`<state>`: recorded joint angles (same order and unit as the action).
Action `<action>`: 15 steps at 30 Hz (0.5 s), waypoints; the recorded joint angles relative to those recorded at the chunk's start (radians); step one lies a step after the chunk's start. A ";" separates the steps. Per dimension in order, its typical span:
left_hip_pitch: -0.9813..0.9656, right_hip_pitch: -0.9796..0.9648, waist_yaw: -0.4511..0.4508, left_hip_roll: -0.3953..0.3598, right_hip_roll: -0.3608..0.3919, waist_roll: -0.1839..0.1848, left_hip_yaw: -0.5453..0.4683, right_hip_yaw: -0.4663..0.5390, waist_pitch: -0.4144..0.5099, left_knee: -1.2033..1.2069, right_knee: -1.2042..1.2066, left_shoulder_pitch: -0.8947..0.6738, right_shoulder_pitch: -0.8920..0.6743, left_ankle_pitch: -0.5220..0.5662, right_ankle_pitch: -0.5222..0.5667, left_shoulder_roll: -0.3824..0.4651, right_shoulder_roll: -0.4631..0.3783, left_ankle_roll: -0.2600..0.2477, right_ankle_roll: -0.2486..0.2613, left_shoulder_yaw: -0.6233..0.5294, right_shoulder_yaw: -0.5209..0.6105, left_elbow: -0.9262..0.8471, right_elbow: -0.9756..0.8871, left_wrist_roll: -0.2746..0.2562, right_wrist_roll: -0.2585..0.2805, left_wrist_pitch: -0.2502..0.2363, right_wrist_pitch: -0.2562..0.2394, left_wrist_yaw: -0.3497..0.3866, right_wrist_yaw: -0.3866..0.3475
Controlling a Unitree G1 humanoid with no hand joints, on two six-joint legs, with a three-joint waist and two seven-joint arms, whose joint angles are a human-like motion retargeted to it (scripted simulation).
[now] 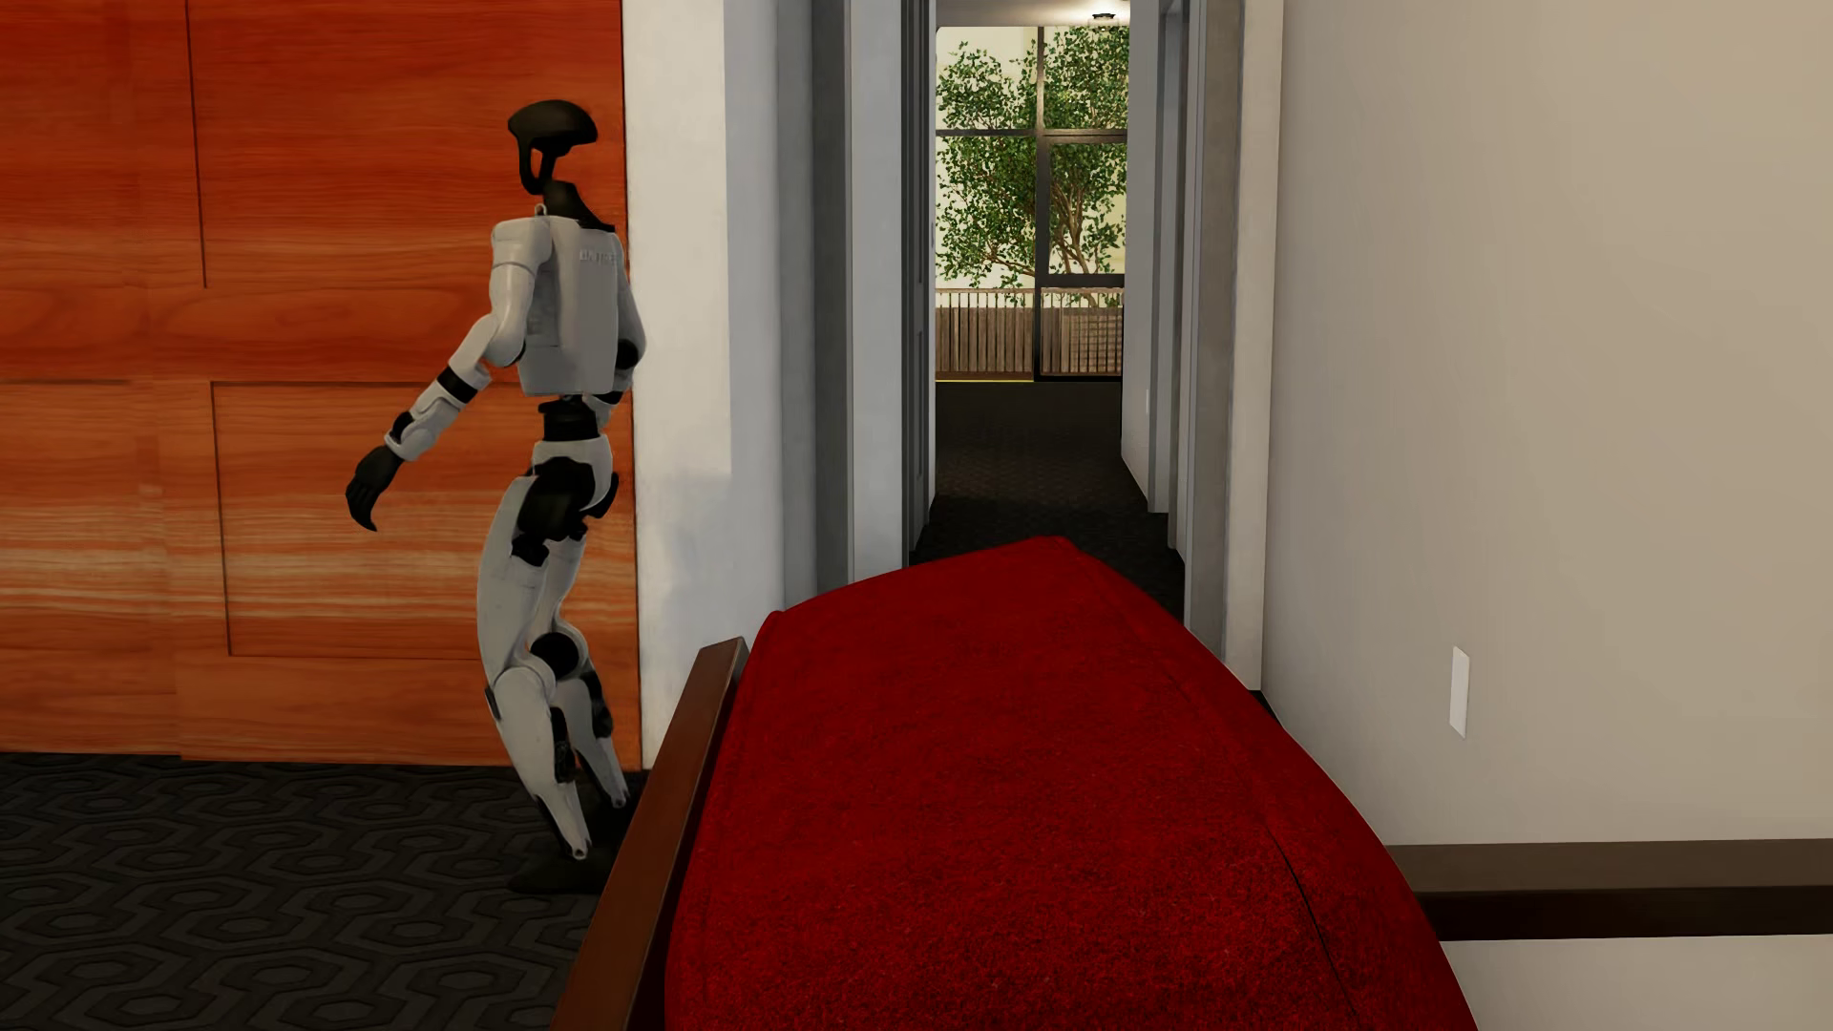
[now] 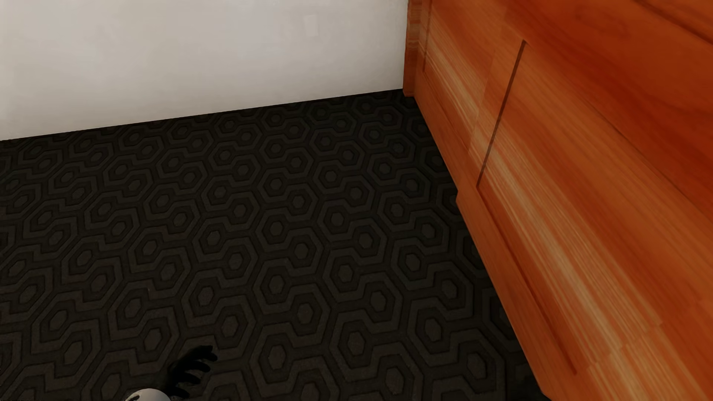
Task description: Avoid the corner
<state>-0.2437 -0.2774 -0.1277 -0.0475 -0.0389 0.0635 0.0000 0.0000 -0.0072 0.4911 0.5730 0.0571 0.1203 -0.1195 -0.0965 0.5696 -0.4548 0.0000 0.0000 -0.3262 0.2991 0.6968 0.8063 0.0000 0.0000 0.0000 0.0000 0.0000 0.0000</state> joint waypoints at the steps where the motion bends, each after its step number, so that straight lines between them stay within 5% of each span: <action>1: -0.003 0.024 0.002 -0.007 -0.010 -0.014 0.000 0.000 -0.018 0.004 -0.022 0.005 0.021 -0.012 -0.010 -0.006 0.014 0.000 0.000 -0.012 -0.005 -0.006 0.033 0.000 0.000 0.000 0.000 0.000 0.000; 5: 0.027 0.123 0.109 -0.029 -0.039 -0.085 0.000 0.000 -0.064 -0.010 -0.126 0.060 0.077 -0.061 -0.078 -0.035 0.059 0.000 0.000 -0.038 0.068 0.046 0.216 0.000 0.000 0.000 0.000 0.000 0.000; 11: 0.108 0.128 0.160 -0.022 -0.038 -0.100 0.000 0.000 -0.090 -0.049 -0.122 0.194 0.082 -0.151 -0.070 -0.155 0.068 0.000 0.000 -0.162 0.094 0.343 0.238 0.000 0.000 0.000 0.000 0.000 0.000; 15: 0.124 0.129 0.139 -0.020 -0.040 -0.105 0.000 0.000 -0.104 -0.053 -0.119 0.236 0.073 -0.186 -0.080 -0.206 0.077 0.000 0.000 -0.210 0.095 0.345 0.158 0.000 0.000 0.000 0.000 0.000 0.000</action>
<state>-0.1198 -0.1488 0.0118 -0.0672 -0.0792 -0.0418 0.0000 0.0000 -0.1115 0.4380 0.4537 0.2934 0.1930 -0.3056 -0.1763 0.3639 -0.3773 0.0000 0.0000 -0.5360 0.3942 1.0418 0.9639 0.0000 0.0000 0.0000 0.0000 0.0000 0.0000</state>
